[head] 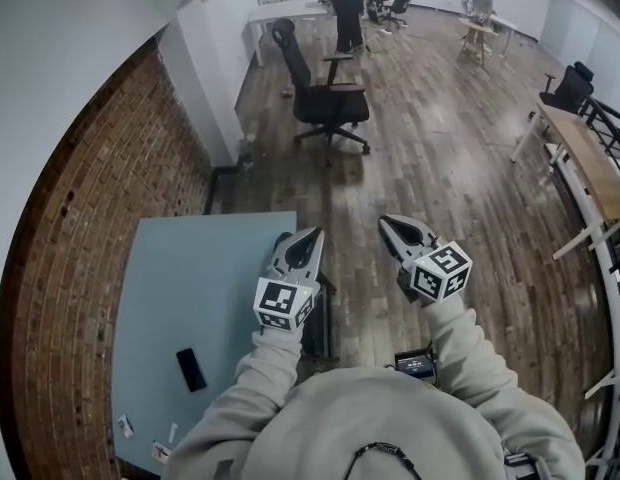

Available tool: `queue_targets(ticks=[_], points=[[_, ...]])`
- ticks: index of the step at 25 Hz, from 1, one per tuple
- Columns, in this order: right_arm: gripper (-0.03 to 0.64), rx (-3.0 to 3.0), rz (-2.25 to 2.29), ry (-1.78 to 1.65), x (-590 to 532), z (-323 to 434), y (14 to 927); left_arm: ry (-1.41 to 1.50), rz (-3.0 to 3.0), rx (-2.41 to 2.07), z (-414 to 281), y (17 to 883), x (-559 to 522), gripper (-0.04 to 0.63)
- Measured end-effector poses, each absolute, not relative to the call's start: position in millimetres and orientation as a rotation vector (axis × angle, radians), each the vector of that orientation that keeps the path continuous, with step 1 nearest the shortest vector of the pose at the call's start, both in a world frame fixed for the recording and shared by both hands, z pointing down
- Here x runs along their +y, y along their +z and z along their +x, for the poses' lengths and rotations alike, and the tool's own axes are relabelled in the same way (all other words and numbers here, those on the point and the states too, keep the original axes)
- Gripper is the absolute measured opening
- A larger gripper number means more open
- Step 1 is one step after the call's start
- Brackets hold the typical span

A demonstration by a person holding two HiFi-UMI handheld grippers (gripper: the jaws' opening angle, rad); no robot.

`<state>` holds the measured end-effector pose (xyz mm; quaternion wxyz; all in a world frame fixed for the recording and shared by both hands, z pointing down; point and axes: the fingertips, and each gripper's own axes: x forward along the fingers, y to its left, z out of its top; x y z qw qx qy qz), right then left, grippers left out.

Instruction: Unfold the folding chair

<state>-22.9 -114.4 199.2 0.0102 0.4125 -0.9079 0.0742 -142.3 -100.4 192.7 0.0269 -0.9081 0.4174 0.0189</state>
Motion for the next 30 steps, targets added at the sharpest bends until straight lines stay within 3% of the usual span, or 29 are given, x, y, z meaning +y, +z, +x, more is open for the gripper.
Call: queue_targets(ticks=[5, 10, 12, 13, 14, 18, 24, 30], points=[[0.009, -2.827, 1.272, 0.199, -134.5, -32.3, 218.6, 0.077, -2.79, 1.371, -162.8, 211.5, -102.9, 0.006], [0.011, -2.759, 1.229, 0.346, -175.5, -69.7, 312.8, -0.166, -2.832, 1.517, -207.7, 310.6, -128.4, 0.007], [0.021, -2.684, 1.217, 0.433, -186.0, -83.5, 375.0, -0.323, -2.802, 1.611, -229.8, 363.4, -136.4, 0.111], [0.094, -2.645, 1.217, 0.483, -194.5, -91.4, 405.4, -0.393, -2.786, 1.652, -241.7, 386.0, -143.4, 0.202], [0.162, -2.597, 1.219, 0.529, -202.1, -100.8, 436.0, -0.455, -2.773, 1.69, -255.1, 406.8, -149.1, 0.248], [0.237, -2.349, 1.13, 0.704, -188.7, -148.6, 565.6, -0.487, -2.866, 1.902, -304.8, 460.6, -144.5, 0.346], [0.288, -2.127, 0.885, 1.061, -135.7, -216.2, 700.2, -0.795, -3.115, 1.795, -293.1, 505.7, -128.2, 0.404], [0.293, -1.963, 0.858, 1.139, -123.0, -248.4, 760.7, -1.081, -3.403, 1.518, -285.2, 559.9, -85.7, 0.398]])
